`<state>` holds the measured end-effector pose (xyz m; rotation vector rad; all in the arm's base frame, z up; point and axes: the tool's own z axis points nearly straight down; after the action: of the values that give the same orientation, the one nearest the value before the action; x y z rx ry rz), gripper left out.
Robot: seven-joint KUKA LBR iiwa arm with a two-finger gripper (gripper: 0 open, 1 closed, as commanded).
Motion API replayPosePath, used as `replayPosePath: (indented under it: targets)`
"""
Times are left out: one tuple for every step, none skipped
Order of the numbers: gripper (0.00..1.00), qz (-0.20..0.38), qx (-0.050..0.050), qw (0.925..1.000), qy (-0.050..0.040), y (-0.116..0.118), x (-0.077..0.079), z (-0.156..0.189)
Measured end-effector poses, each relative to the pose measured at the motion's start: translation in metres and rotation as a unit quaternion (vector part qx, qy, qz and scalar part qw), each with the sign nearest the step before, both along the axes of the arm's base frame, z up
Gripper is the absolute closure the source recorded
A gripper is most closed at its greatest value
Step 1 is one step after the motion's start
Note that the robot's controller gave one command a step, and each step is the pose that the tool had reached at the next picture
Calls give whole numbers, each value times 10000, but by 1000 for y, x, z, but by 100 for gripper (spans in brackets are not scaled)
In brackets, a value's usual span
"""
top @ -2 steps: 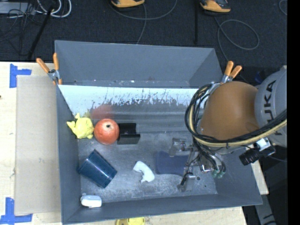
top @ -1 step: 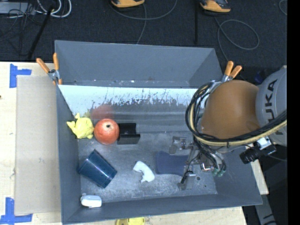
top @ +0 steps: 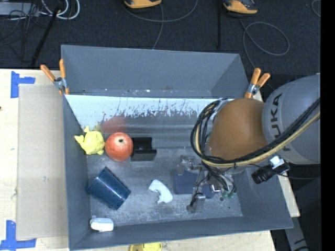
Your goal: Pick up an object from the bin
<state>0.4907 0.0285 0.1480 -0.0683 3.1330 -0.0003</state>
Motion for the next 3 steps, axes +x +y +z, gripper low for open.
replayPosePath:
  targets:
    - [0,-218,9,9998,28,-39,8,-65]
    - [0,116,-16,9999,46,-19,41,-75]
    - [100,102,2,9999,45,91,22,-58]
